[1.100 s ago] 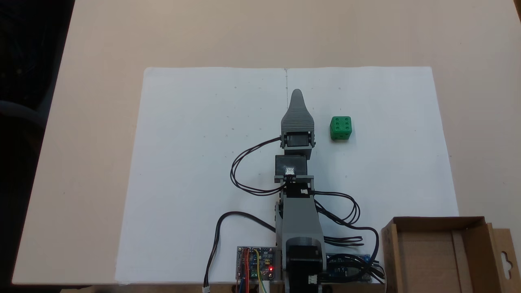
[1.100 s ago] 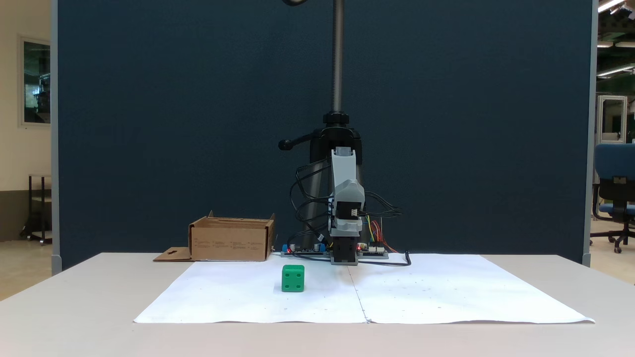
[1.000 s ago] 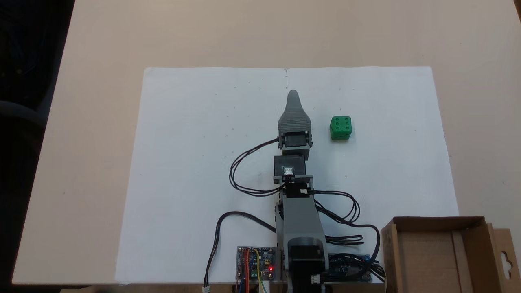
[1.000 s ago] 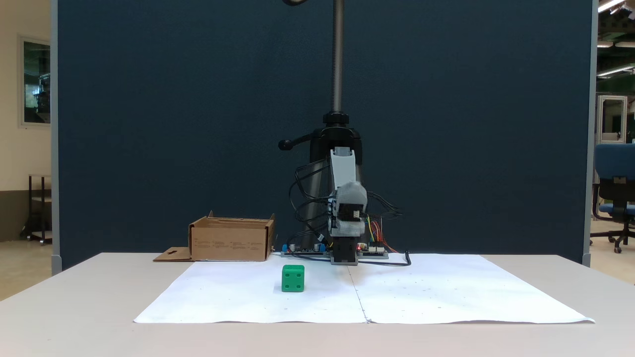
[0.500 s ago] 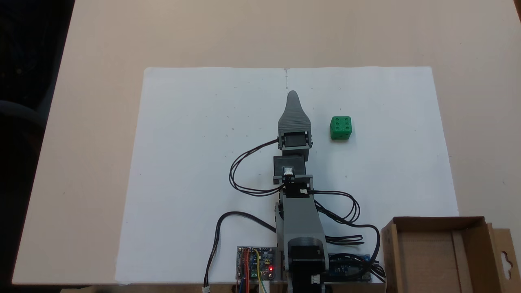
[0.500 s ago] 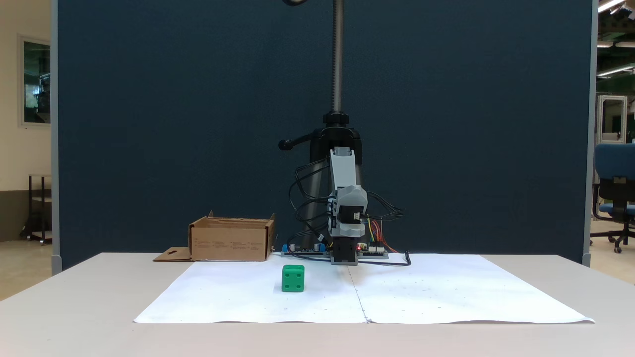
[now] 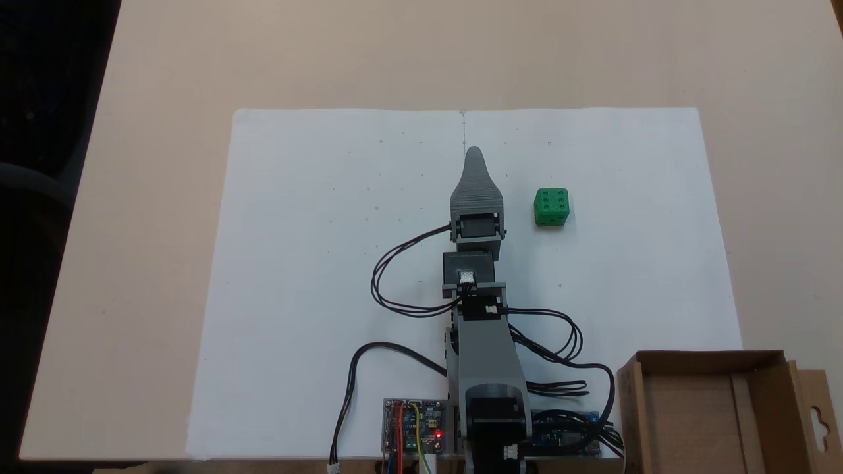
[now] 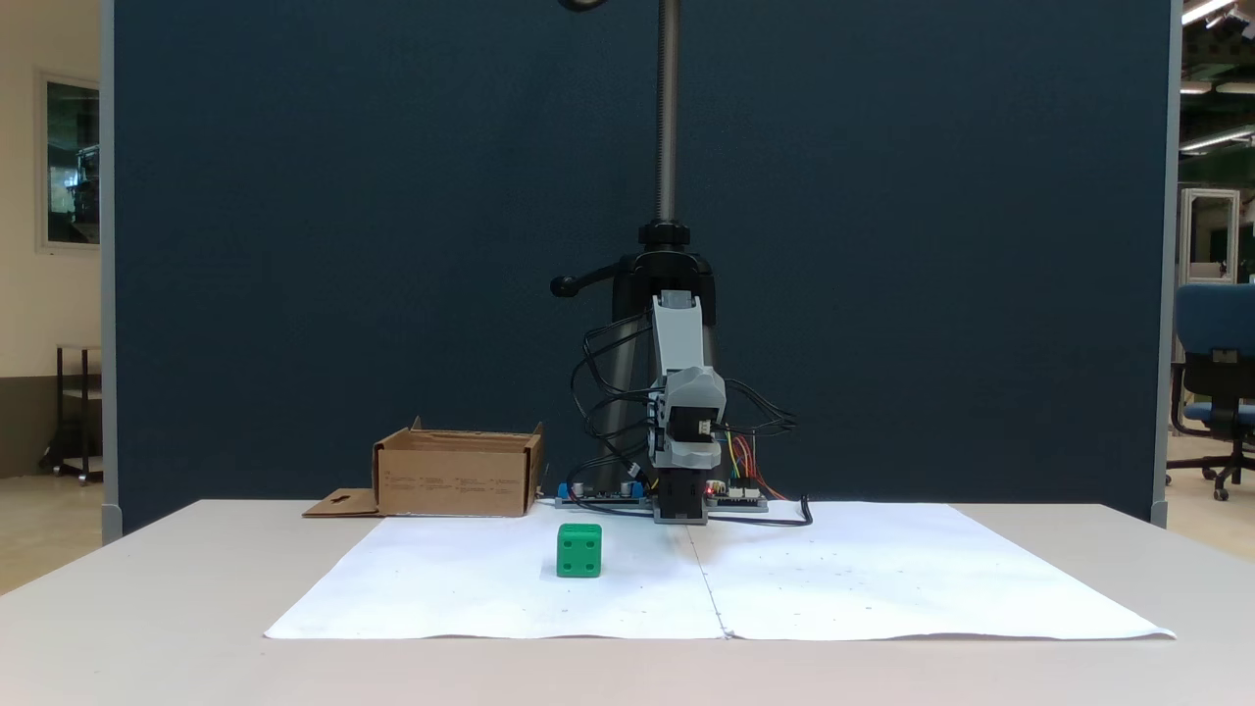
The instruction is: Grasp a green dice and put it in the bin.
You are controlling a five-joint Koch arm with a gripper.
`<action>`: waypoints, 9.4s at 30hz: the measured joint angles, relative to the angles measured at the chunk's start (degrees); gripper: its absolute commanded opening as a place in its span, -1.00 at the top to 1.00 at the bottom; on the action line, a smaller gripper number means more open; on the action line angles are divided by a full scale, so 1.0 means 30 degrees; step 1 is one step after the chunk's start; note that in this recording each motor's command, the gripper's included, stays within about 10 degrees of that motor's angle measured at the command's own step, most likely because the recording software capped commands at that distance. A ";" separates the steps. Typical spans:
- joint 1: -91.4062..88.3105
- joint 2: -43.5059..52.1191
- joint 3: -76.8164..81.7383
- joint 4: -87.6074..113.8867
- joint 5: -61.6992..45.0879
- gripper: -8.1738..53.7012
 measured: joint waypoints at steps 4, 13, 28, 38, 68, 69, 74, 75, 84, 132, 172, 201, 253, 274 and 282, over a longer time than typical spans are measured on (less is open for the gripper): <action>0.0000 0.0000 0.0000 0.0000 0.0000 -0.71; 0.0322 0.0000 0.0000 0.0000 0.0000 -0.68; 0.1230 0.0088 -0.2783 0.5566 -0.0381 -0.66; 0.2754 0.0117 -0.8203 1.6465 -0.0381 -0.67; 0.6182 -0.8408 -2.2910 3.5771 -0.3662 -0.67; 0.6533 -0.8818 -2.3086 3.5771 -0.4102 -0.67; 0.7441 -0.9844 -2.3262 3.6152 -0.5977 -0.67; 0.7471 -0.9990 -2.3262 3.6270 -0.6270 -0.67; 0.9697 -1.1045 -2.3877 3.6504 -0.8789 -0.67; 0.9639 -1.6729 -2.5400 3.6357 -0.9375 -0.62; 0.9961 -1.8428 -2.5811 3.6357 -0.7852 -0.60; 1.0283 -1.9131 -2.5811 3.5332 -0.7705 -0.29; 1.9395 -1.0635 -2.7100 3.4717 -0.0674 0.21; 3.3721 -1.3184 -2.8711 3.3926 -0.2021 0.20; 3.3750 -1.4795 -2.8828 3.3867 -0.2871 -0.55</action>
